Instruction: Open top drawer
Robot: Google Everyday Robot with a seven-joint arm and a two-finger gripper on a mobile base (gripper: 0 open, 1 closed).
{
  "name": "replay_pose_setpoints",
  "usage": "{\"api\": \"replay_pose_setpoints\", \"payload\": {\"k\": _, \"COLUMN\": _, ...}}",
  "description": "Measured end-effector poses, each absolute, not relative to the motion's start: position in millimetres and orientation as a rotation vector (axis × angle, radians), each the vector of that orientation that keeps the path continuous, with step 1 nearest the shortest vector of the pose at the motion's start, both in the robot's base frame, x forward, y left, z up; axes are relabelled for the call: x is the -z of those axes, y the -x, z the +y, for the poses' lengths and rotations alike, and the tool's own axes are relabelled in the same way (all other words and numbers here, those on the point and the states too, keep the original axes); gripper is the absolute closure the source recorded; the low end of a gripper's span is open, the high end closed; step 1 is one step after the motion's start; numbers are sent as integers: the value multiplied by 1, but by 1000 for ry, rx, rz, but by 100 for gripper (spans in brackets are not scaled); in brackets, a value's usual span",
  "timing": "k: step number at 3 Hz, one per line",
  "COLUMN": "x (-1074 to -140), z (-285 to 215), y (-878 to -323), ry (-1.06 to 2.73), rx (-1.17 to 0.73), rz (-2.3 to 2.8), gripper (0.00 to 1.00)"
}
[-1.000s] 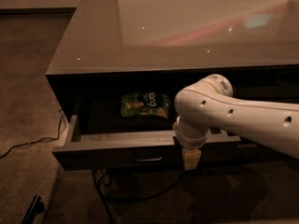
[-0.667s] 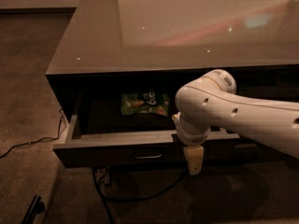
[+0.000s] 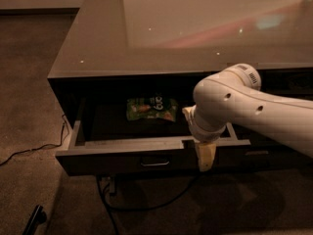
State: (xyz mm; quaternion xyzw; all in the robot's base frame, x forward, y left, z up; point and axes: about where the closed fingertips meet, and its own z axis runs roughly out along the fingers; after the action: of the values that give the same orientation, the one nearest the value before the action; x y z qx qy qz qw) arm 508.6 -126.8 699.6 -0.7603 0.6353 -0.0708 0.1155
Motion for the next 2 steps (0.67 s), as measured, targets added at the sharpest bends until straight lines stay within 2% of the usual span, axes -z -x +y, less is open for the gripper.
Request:
{"api": "replay_pose_setpoints", "payload": {"k": 1, "x": -713, "z": -131, "y": -522, "ry": 2161, "rx": 200, "rz": 1818, "gripper": 0}}
{"api": "replay_pose_setpoints", "payload": {"k": 2, "x": -721, "z": -132, "y": -537, "ry": 2105, "rx": 181, "rz": 1773, "gripper": 19}}
